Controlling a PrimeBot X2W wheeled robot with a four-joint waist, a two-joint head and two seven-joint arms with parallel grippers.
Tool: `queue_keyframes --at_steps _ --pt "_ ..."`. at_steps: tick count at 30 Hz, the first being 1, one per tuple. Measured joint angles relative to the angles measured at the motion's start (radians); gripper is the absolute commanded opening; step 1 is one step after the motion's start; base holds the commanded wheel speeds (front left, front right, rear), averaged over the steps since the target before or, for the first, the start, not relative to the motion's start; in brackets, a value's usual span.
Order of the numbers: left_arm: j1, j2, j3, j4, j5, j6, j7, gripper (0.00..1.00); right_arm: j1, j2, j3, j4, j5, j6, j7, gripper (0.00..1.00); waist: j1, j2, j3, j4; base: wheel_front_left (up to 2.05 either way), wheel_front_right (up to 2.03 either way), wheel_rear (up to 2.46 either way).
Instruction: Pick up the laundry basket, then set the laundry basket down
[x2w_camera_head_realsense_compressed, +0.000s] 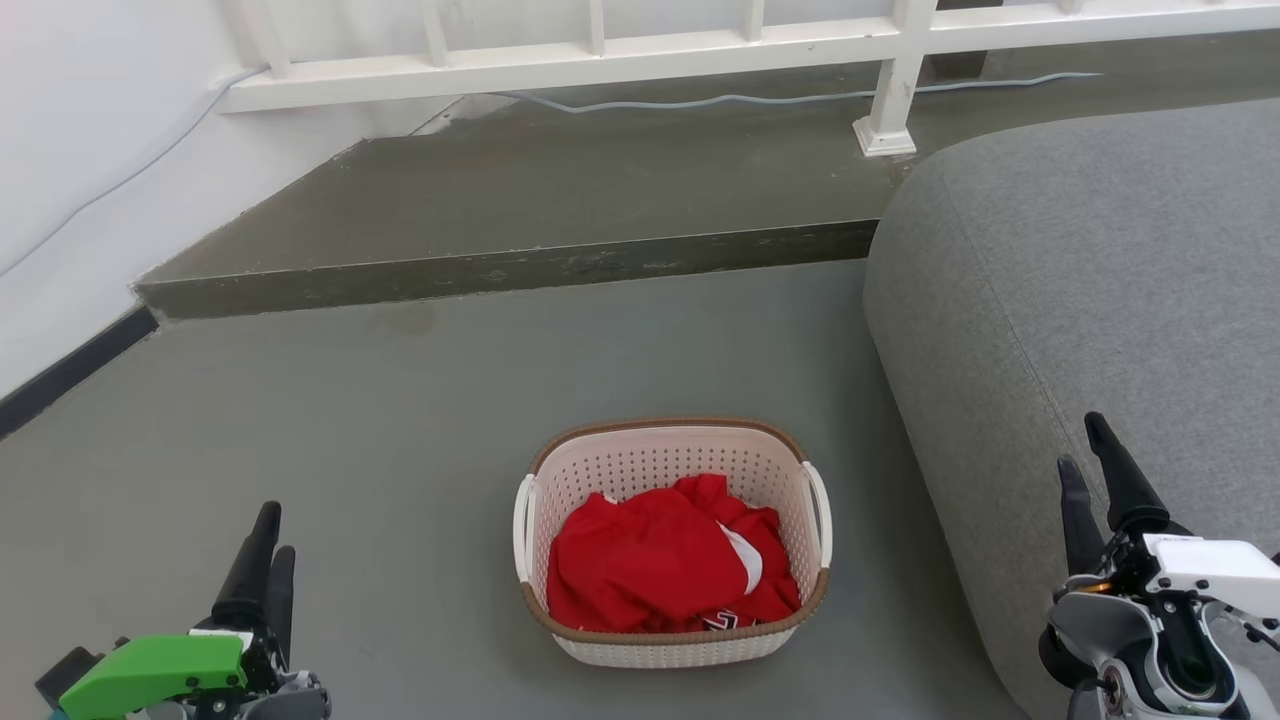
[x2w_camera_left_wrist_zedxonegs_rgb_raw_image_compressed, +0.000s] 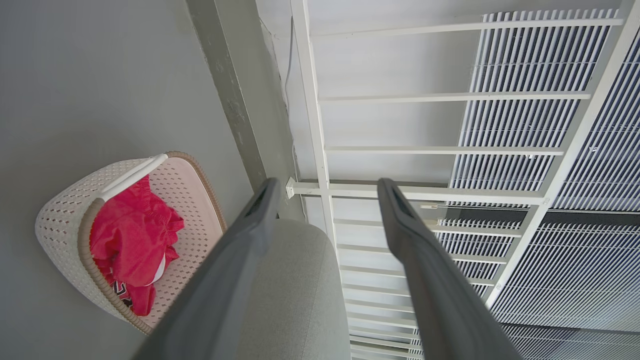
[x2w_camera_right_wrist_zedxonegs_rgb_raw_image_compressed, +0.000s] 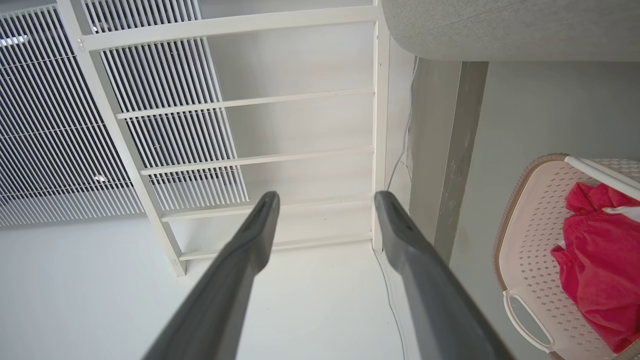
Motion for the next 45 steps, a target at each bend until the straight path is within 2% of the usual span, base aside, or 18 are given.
queue_keyframes --at_steps 11,25,31,39,45 --pt "-0.001 0.004 -0.018 -0.033 0.023 0.0 -0.04 1.0 -0.001 -0.001 0.044 -0.033 -0.036 0.0 -0.042 1.0 0.0 0.0 0.001 0.0 0.0 0.0 0.0" --pt "-0.002 0.05 -0.083 -0.072 0.196 0.0 -0.103 1.0 -0.007 -0.029 0.111 -0.07 -0.171 0.0 -0.099 1.0 0.0 0.0 0.001 -0.004 0.0 0.0 0.0" --pt "-0.003 0.079 -0.112 -0.089 0.292 0.0 -0.127 1.0 -0.014 -0.07 0.146 -0.073 -0.298 0.001 -0.119 1.0 0.0 0.0 0.0 -0.006 0.0 0.0 0.0" --pt "-0.003 0.109 -0.143 -0.096 0.45 0.001 -0.153 1.0 -0.021 -0.07 0.149 -0.092 -0.444 0.001 -0.146 1.0 0.0 0.0 0.001 -0.007 0.0 0.0 0.0" --pt "-0.004 0.11 -0.148 -0.116 0.534 0.021 -0.174 1.0 -0.022 -0.071 0.165 -0.103 -0.543 -0.007 -0.166 1.0 0.0 0.0 0.002 -0.008 0.0 0.0 0.0"
